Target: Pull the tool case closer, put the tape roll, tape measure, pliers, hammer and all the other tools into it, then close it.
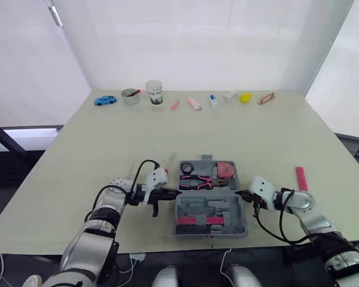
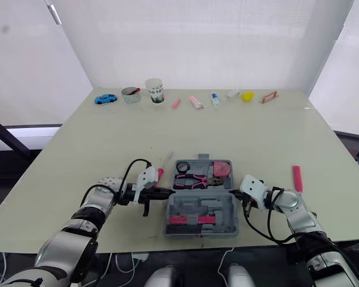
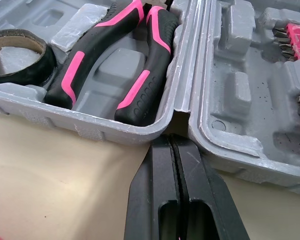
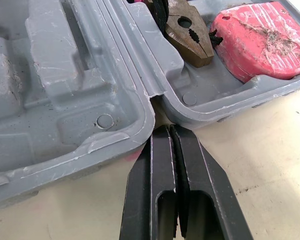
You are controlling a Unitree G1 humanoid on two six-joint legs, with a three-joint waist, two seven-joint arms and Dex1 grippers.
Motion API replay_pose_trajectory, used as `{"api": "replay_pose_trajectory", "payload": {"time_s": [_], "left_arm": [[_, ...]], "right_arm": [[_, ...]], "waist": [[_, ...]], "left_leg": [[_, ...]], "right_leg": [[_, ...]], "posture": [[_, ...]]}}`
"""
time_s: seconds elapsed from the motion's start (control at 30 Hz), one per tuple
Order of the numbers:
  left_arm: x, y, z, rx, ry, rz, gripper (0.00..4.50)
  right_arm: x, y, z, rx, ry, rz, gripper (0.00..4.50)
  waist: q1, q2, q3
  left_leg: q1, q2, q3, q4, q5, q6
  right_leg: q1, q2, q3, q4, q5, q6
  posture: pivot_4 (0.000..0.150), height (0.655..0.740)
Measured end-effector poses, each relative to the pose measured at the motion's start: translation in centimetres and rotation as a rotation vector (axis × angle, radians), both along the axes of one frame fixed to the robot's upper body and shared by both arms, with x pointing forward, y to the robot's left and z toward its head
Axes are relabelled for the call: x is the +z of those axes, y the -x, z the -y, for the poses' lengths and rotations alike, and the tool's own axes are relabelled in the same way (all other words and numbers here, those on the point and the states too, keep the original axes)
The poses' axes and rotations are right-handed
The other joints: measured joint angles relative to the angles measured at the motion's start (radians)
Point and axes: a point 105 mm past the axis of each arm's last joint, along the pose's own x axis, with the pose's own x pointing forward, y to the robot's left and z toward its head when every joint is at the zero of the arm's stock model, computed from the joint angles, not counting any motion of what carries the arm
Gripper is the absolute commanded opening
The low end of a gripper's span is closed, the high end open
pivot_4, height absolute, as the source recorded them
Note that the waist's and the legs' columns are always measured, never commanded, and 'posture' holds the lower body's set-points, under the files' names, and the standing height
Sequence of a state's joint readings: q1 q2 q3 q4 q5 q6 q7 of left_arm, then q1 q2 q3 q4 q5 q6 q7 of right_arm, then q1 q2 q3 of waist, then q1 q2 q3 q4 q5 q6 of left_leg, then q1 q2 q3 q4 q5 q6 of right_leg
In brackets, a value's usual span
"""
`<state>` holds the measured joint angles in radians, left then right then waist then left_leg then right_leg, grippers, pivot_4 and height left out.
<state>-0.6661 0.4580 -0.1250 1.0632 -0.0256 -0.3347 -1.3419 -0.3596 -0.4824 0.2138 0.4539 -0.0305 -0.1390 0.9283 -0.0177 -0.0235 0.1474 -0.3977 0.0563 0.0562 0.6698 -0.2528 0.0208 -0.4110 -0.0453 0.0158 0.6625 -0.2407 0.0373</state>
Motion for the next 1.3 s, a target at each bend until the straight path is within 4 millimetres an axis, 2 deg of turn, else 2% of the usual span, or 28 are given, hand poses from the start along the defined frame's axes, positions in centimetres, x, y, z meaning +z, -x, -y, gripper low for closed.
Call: {"api": "replay_pose_trajectory", "payload": {"time_s": [0.33,1.3], "left_arm": [[0.0,0.0,-0.4,0.012,-0.004,0.002,0.0],[0.0,-0.1,-0.5,0.015,-0.007,0.008,0.0]], "right_arm": [[0.2,-0.7,-0.4,-0.001,-0.007,0.014,0.07],[0.1,-1.1,-0.4,-0.004,0.004,0.037,0.07]], "waist": [[-0.003,0.0,0.0],[-0.003,0.0,0.0]], "left_leg": [[0.0,0.001,0.0,-0.001,0.0,0.0],[0.0,0.001,0.0,-0.001,0.0,0.0]], "right_leg": [[-0.001,0.001,0.0,0.0,0.0,0.0],[-0.001,0.001,0.0,0.0,0.0,0.0]], "posture": [[0.15,0.74],[0.15,0.74]]}}
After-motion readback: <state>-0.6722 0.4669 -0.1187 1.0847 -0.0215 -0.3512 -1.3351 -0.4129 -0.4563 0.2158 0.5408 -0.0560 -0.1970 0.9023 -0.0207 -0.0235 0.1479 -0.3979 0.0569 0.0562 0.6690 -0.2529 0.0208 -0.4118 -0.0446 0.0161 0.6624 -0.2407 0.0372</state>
